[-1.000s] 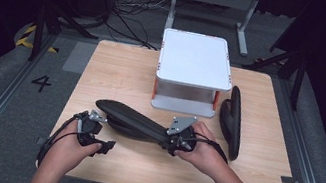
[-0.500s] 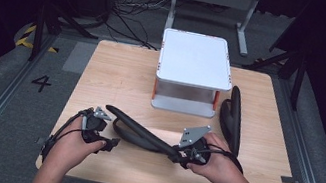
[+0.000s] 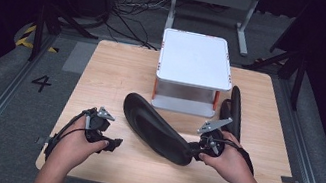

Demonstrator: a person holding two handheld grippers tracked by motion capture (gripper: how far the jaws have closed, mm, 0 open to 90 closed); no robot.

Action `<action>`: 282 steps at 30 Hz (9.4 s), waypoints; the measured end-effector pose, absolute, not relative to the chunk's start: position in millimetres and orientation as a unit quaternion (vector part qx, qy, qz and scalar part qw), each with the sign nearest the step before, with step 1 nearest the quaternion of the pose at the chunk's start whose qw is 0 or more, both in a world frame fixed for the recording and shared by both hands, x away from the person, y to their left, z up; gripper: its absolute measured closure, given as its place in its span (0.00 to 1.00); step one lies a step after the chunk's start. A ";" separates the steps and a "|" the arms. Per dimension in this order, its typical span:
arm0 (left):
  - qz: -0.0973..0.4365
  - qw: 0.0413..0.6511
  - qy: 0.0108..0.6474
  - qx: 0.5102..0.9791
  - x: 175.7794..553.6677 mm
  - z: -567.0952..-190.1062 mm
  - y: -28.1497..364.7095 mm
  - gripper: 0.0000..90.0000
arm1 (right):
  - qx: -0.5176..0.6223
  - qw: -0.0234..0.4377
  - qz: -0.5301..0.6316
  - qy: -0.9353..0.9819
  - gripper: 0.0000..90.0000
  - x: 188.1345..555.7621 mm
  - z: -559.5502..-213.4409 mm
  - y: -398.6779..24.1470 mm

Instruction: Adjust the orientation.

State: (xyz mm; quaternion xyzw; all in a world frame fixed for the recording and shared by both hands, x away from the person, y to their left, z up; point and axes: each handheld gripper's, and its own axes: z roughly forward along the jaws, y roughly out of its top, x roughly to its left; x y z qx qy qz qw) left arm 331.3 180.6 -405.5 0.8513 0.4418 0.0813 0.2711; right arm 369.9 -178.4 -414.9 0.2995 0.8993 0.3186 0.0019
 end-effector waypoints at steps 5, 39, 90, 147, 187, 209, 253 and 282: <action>0.079 0.271 0.441 0.852 330.9 -405.7 180.9 0.31 | 0.322 0.013 0.301 0.897 0.65 377.5 -427.1 -180.3; 0.059 0.256 0.461 0.848 359.2 -424.5 179.5 0.35 | 0.270 -0.018 0.257 0.928 0.72 352.2 -453.3 -161.4; 0.102 0.293 0.443 0.841 404.8 -425.2 142.4 0.33 | 0.387 0.105 0.338 0.852 0.58 348.0 -405.7 -259.0; 0.049 0.299 0.416 0.857 368.1 -416.4 151.9 0.32 | 0.502 0.225 0.379 0.744 0.60 395.6 -399.8 -366.1; 0.054 0.297 0.418 0.857 363.1 -415.8 156.3 0.32 | 0.544 0.197 0.266 0.771 0.86 413.9 -440.1 -381.6; 0.046 0.295 0.397 0.868 380.7 -416.6 138.3 0.32 | 0.516 0.114 0.255 0.810 0.93 377.3 -417.2 -348.9; 0.040 0.266 0.416 0.869 387.1 -431.9 141.4 0.32 | 0.495 0.058 0.165 0.851 0.75 374.9 -441.6 -309.6; 0.042 0.273 0.392 0.878 401.9 -450.6 119.1 0.45 | 0.431 -0.055 0.214 0.875 0.65 346.6 -445.1 -249.8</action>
